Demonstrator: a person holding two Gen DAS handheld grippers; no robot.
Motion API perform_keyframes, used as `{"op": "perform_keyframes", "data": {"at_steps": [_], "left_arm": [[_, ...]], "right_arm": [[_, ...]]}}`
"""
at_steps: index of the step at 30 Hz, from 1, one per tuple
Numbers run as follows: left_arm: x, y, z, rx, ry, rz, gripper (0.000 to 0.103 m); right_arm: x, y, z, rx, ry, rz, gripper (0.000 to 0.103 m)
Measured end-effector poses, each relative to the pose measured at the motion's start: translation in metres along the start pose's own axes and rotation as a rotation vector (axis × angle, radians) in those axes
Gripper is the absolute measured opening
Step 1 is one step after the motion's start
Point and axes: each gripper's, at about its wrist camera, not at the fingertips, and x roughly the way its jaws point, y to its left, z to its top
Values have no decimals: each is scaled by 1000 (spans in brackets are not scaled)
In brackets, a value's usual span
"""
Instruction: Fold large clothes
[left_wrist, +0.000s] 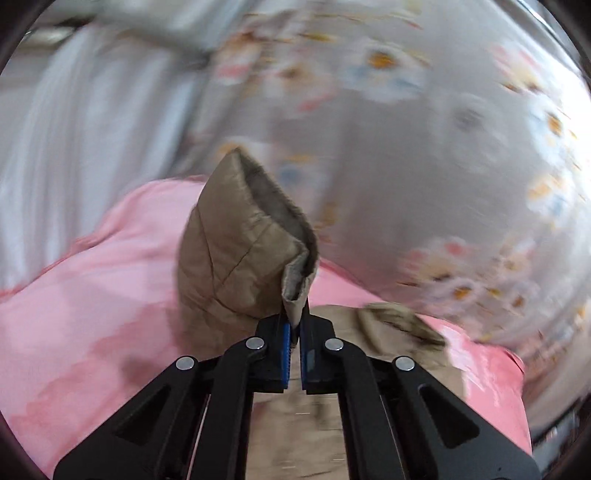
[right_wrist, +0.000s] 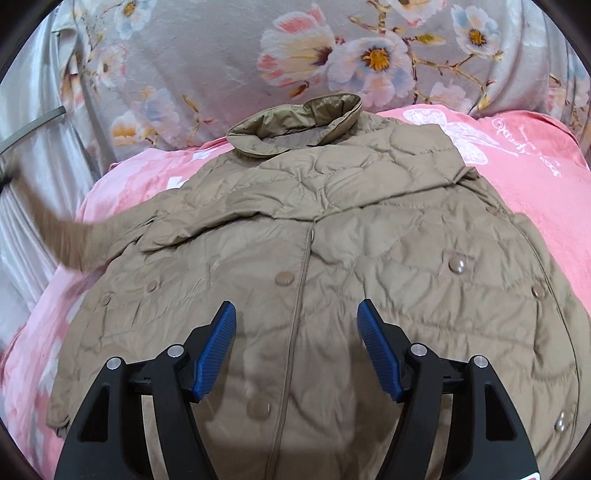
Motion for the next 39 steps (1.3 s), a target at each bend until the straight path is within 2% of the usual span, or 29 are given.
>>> {"op": "perform_keyframes", "data": {"at_steps": [3, 6, 9, 11, 12, 13, 15, 17, 19, 22, 24, 26, 29, 31, 33, 37, 38, 39], "left_arm": [[26, -85, -12, 97, 60, -130, 2], [59, -146, -47, 145, 153, -188, 3], [96, -185, -92, 164, 259, -214, 5], [120, -198, -124, 160, 328, -235, 23], [131, -201, -142, 141, 375, -235, 46], [136, -201, -158, 113, 410, -233, 61], [132, -195, -177, 68, 428, -268, 64], [122, -192, -179, 67, 425, -313, 73], [105, -179, -170, 64, 371, -339, 86], [74, -152, -149, 67, 268, -390, 97], [63, -123, -131, 58, 217, -350, 97], [70, -99, -121, 22, 229, -310, 97], [90, -36, -115, -128, 284, -210, 96], [101, -3, -118, -225, 321, -177, 87], [110, 25, -123, -319, 348, -179, 86], [121, 54, -136, -414, 369, -199, 86], [123, 57, -139, -420, 378, -207, 86], [128, 60, -142, -434, 392, -218, 86]], "right_arm": [[-11, -14, -9, 36, 9, 0, 67], [-23, -33, -17, 90, 5, 1, 67], [-36, -46, -23, 81, -2, -20, 66], [-44, -51, -26, 63, -7, -39, 66], [-48, -54, -27, 59, -10, -43, 66], [-51, -57, -28, 55, -12, -49, 66], [-57, -64, -28, 54, -14, -59, 66], [-61, -70, -25, 59, -9, -62, 67], [-64, -76, -17, 73, -11, -48, 67], [-65, -83, 8, 117, -24, 24, 67], [-59, -83, 31, 147, -31, 92, 67], [-45, -78, 57, 160, -29, 148, 67], [-11, -61, 90, 137, -10, 159, 67], [11, -48, 101, 115, 16, 142, 67], [42, -36, 107, 97, 66, 130, 67], [90, -29, 104, 140, 164, 103, 66], [97, -27, 103, 142, 178, 105, 54], [102, -26, 103, 132, 186, 98, 30]]}}
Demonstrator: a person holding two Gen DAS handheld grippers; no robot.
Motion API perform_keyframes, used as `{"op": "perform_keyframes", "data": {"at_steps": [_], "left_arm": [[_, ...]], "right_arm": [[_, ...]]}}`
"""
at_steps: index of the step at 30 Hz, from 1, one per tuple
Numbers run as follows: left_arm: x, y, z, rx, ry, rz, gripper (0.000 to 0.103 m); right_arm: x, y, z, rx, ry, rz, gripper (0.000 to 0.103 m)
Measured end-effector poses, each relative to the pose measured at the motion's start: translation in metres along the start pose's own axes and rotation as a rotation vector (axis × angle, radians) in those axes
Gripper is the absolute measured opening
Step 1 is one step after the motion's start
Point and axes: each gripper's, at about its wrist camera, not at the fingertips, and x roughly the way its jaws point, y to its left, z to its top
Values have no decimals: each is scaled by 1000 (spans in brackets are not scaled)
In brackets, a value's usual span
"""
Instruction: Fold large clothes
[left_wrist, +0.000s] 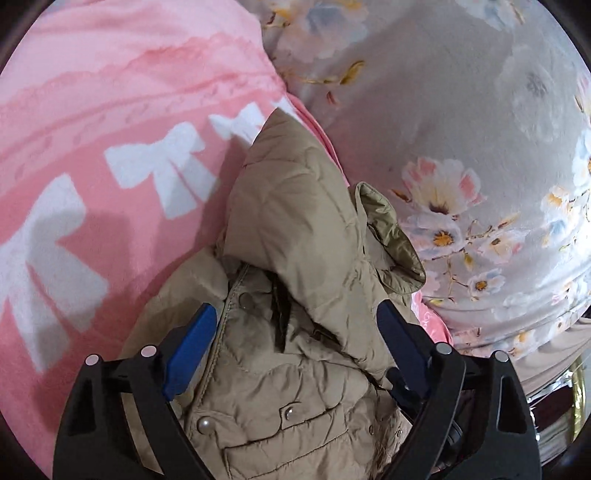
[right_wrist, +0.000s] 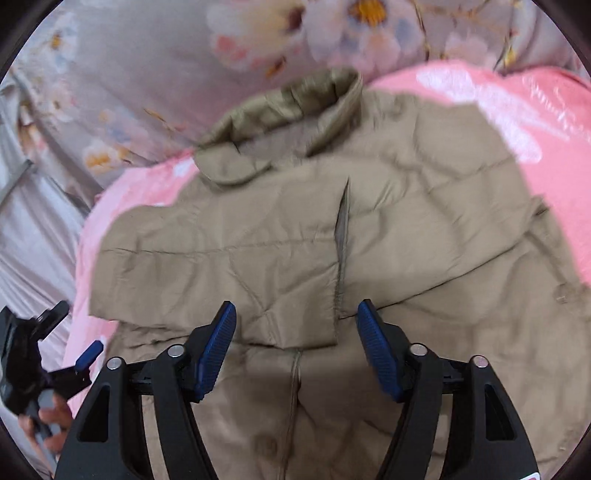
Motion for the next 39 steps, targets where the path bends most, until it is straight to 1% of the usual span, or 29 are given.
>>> {"op": "perform_keyframes", "data": {"at_steps": [1, 2, 4, 6, 8, 10, 12, 14, 17, 18, 19, 20, 22, 23, 24, 25, 26, 27, 28, 29, 30, 31, 33, 34, 35, 36, 37, 38, 39], "left_arm": [[1, 2, 1, -11, 6, -4, 86], [4, 6, 2, -34, 14, -15, 86], [7, 7, 5, -63, 16, -32, 86], [9, 7, 9, -90, 3, -51, 86], [10, 7, 12, -112, -7, -67, 86], [17, 3, 16, -133, -3, -90, 86], [25, -2, 17, -141, 9, -100, 86], [37, -7, 19, -143, 21, -96, 86], [55, -8, 24, -171, 27, -66, 86], [61, -8, 28, -173, 21, -45, 83], [66, -8, 31, -172, 15, -22, 76], [70, -8, 34, -167, 15, -3, 73], [77, -8, 39, -150, 21, 35, 56], [80, -9, 40, -138, 25, 55, 49], [84, -9, 42, -115, 30, 87, 28], [87, -9, 43, -87, 35, 120, 19], [87, -6, 44, -81, 26, 132, 16], [86, -5, 44, -79, 16, 147, 12], [81, -5, 45, -64, -13, 186, 10], [77, -5, 46, -44, -37, 208, 9], [72, -6, 48, -15, -63, 236, 9], [71, -6, 48, 6, -65, 246, 9], [76, -6, 47, 39, -39, 261, 9], [78, -6, 46, 49, -36, 266, 9], [79, -7, 44, 57, -37, 268, 10], [79, -7, 43, 64, -38, 269, 11], [80, -7, 43, 66, -38, 269, 13], [80, -6, 42, 63, -36, 263, 13], [79, -4, 42, 55, -33, 253, 15]], "right_arm": [[2, 3, 3, -15, 7, -20, 13], [-1, 3, 6, -24, 3, -12, 4], [-29, 6, 21, -34, -95, 3, 3], [-61, 7, 40, -58, -201, -19, 3], [-88, 5, 58, -75, -276, -42, 2], [-102, 0, 74, -91, -315, -77, 2], [-107, -7, 87, -102, -329, -111, 2], [-109, -11, 95, -126, -328, -136, 2], [-108, -13, 100, -157, -321, -154, 2], [-109, -14, 101, -163, -321, -156, 2], [-109, -15, 101, -169, -323, -162, 2], [-108, -17, 102, -174, -324, -169, 2], [-107, -23, 101, -173, -319, -183, 2], [-106, -29, 100, -166, -313, -191, 2], [-101, -38, 99, -155, -295, -204, 2], [-96, -45, 99, -148, -281, -210, 2], [-91, -51, 97, -143, -269, -218, 0], [-86, -59, 95, -134, -261, -249, 0], [-82, -68, 93, -125, -256, -269, 0], [-78, -80, 90, -95, -243, -267, 0], [-75, -89, 89, -66, -228, -249, 0], [-71, -98, 86, -36, -207, -222, 0], [-61, -108, 79, -11, -160, -170, 0], [-56, -109, 75, -1, -125, -124, 0], [-52, -108, 72, 11, -100, -88, 6], [-49, -105, 69, 20, -78, -61, 19], [-46, -101, 65, 19, -65, -62, 29], [-45, -97, 61, 13, -64, -67, 53], [-45, -92, 56, 6, -77, -73, 66]]}}
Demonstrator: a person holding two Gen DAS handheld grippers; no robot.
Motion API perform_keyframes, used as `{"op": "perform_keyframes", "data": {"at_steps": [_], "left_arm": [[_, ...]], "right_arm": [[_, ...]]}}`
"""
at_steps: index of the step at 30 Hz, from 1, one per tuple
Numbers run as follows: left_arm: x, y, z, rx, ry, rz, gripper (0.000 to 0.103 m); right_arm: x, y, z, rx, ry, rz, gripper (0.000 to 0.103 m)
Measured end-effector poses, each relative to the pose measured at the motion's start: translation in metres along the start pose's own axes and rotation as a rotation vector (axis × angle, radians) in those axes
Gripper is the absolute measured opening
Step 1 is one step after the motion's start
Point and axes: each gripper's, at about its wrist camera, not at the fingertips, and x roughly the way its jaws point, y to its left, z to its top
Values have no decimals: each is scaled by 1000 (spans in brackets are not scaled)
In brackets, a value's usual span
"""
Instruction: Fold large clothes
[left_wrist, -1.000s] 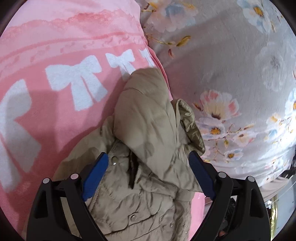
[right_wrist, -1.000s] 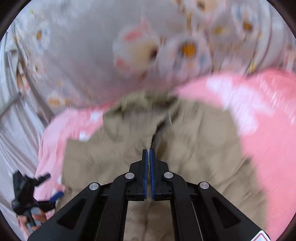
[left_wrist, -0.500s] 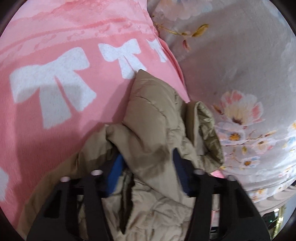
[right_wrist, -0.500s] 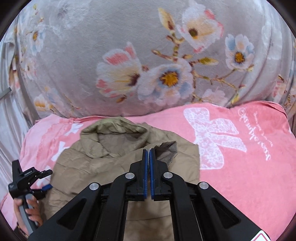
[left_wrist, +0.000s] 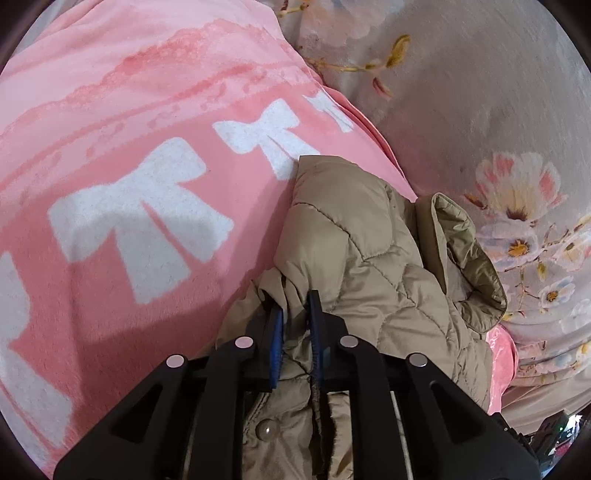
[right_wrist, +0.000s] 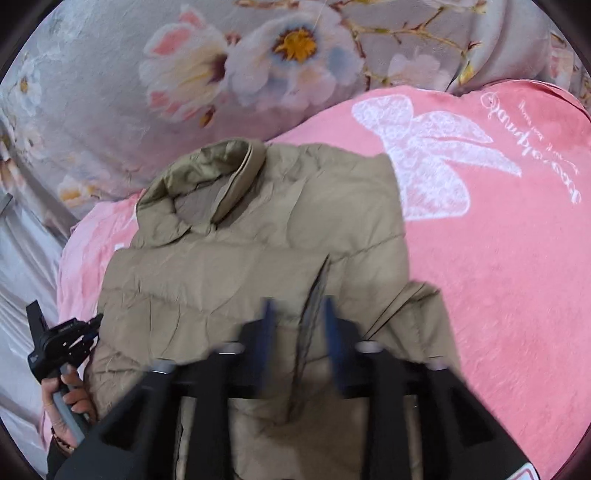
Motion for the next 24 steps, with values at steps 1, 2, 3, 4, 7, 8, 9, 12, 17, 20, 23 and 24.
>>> {"op": "perform_keyframes", "data": {"at_steps": [1, 2, 3, 4, 7, 8, 9, 12, 17, 20, 23, 24], "left_arm": [[0, 1, 0, -6, 6, -10, 20], [-1, 1, -1, -13, 14, -28, 23], [-1, 4, -1, -27, 24, -51, 33], [-2, 8, -1, -53, 32, -93, 43], [-2, 16, -1, -136, 37, -145, 46], [-2, 17, 0, -149, 37, -147, 46], [-2, 17, 1, -155, 34, -143, 45], [-1, 11, 2, -113, 27, -97, 43], [4, -1, -4, -25, 18, -1, 31], [6, -2, -5, 13, 10, 67, 14], [7, -5, -7, 59, 7, 95, 12], [8, -8, -8, 82, 1, 118, 12]], "right_arm": [[-1, 4, -4, -7, -8, -9, 67], [2, 8, -8, -18, 3, -18, 67], [7, 10, -11, -23, 22, -20, 67], [13, 13, -14, -25, 46, -13, 67], [19, 29, -16, -88, 74, -17, 11], [13, 33, -11, -101, 51, -9, 6], [-4, 41, -3, -122, -11, -7, 5], [-59, 55, 27, -160, -183, -12, 4], [-57, 56, 43, -230, -170, -110, 3], [-25, 39, 33, -199, -91, -160, 3], [4, 15, 20, -135, -21, -165, 3], [11, 13, 15, -131, -1, -176, 3]]}}
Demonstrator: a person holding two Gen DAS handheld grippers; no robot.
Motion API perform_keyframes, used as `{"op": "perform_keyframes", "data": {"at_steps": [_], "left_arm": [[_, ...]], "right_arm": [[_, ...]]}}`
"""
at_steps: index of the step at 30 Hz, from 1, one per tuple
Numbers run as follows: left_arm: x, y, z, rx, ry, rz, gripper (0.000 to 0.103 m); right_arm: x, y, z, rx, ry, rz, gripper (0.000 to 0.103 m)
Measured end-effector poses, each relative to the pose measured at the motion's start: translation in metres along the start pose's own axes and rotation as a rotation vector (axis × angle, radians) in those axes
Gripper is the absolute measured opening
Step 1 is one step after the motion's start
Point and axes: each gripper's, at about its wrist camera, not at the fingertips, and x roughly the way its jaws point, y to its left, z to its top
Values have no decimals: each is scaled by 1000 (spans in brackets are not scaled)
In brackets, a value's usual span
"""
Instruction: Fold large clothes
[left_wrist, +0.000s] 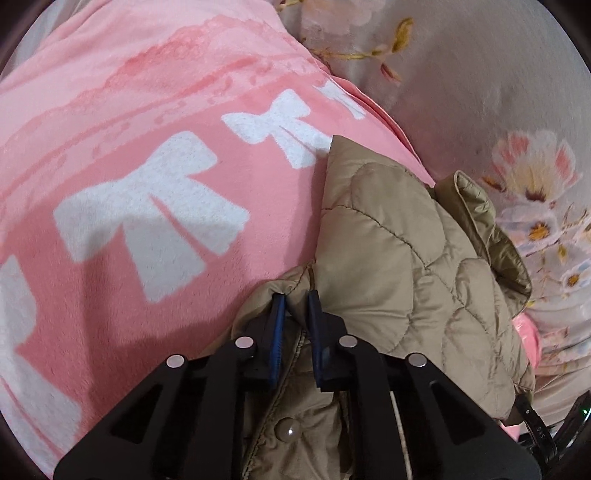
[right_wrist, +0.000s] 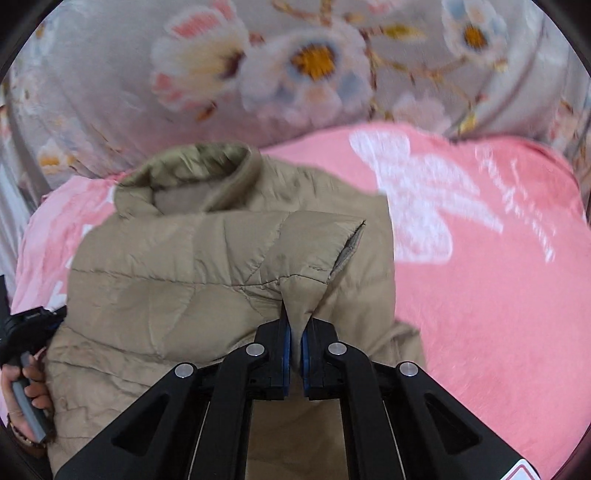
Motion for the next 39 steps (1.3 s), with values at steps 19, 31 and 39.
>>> {"op": "perform_keyframes", "data": {"at_steps": [19, 31, 39], "left_arm": [[-42, -43, -13, 281, -123, 169, 12], [-23, -150, -30, 395, -48, 39, 12], [8, -127, -62, 442, -49, 61, 12]], "right_arm": [[-32, 4, -29, -57, -36, -52, 17], [0, 108, -15, -132, 2, 112, 19], [32, 112, -45, -138, 41, 131, 17]]}}
